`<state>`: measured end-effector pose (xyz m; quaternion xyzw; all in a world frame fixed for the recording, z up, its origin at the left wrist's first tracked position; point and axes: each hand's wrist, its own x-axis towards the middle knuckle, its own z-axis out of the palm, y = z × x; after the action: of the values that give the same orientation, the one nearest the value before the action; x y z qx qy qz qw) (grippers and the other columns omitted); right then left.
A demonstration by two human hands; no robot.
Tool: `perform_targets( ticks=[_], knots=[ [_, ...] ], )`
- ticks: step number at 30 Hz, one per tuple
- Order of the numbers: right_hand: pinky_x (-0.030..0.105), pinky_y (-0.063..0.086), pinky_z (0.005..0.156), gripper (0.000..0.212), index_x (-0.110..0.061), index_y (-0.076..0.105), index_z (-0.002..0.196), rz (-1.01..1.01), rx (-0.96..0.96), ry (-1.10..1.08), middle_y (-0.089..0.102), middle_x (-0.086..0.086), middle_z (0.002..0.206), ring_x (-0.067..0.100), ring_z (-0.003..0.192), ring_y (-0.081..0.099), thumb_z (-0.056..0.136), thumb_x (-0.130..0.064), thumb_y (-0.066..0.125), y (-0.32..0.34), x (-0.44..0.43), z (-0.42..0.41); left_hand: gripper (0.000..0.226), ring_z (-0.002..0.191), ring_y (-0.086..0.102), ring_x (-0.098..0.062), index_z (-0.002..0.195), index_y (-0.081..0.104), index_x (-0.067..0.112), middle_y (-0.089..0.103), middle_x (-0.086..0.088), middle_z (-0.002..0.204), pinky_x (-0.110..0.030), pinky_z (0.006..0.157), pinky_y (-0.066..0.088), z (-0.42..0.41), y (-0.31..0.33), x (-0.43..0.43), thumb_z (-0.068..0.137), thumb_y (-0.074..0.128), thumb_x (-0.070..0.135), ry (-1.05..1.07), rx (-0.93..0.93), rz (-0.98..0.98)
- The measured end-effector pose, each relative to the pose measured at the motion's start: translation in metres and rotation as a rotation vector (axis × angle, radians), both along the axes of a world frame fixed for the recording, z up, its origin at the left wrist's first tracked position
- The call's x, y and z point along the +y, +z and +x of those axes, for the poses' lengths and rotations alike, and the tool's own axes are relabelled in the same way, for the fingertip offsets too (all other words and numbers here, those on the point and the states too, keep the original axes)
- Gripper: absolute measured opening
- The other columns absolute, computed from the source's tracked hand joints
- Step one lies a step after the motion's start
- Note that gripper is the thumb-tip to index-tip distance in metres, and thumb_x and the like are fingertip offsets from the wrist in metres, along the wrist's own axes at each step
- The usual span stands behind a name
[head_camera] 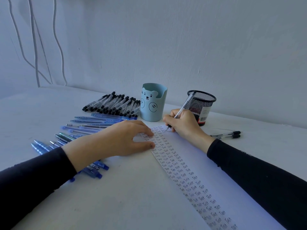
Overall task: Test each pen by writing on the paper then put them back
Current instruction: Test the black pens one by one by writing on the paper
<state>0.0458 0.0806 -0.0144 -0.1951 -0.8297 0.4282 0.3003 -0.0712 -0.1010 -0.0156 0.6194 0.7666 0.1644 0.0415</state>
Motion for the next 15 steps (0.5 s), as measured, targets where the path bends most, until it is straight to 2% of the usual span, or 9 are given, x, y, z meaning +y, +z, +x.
perform_targets(
  ticks=[7, 12, 15],
  knots=[
    [0.012, 0.041, 0.047, 0.037, -0.008, 0.049, 0.053, 0.038, -0.009, -0.023, 0.06, 0.003, 0.056, -0.002, 0.039, 0.05, 0.086, -0.007, 0.067, -0.0011, 0.0009, 0.0001, 0.051, 0.12, 0.047, 0.004, 0.129, 0.056, 0.04, 0.05, 0.024, 0.134, -0.022, 0.105, 0.038, 0.0001, 0.0006, 0.0009, 0.085, 0.05, 0.065, -0.001, -0.001, -0.011],
    [0.018, 0.041, 0.051, 0.038, -0.011, 0.048, 0.051, 0.064, -0.017, -0.032, 0.06, 0.007, 0.056, 0.006, 0.043, 0.046, 0.084, -0.009, 0.067, -0.0037, 0.0033, -0.0024, 0.051, 0.121, 0.046, 0.004, 0.129, 0.056, 0.039, 0.049, 0.024, 0.134, -0.022, 0.106, 0.037, 0.0009, 0.0012, -0.0006, 0.085, 0.051, 0.064, -0.003, 0.001, -0.017],
    [0.016, 0.042, 0.051, 0.035, -0.009, 0.053, 0.056, 0.021, 0.002, -0.04, 0.058, -0.001, 0.052, 0.004, 0.043, 0.049, 0.089, -0.013, 0.063, -0.0037, 0.0047, -0.0008, 0.051, 0.121, 0.046, 0.003, 0.129, 0.056, 0.039, 0.049, 0.024, 0.135, -0.022, 0.106, 0.037, 0.0012, 0.0021, 0.0, 0.085, 0.051, 0.064, -0.003, 0.002, -0.024]
  ],
)
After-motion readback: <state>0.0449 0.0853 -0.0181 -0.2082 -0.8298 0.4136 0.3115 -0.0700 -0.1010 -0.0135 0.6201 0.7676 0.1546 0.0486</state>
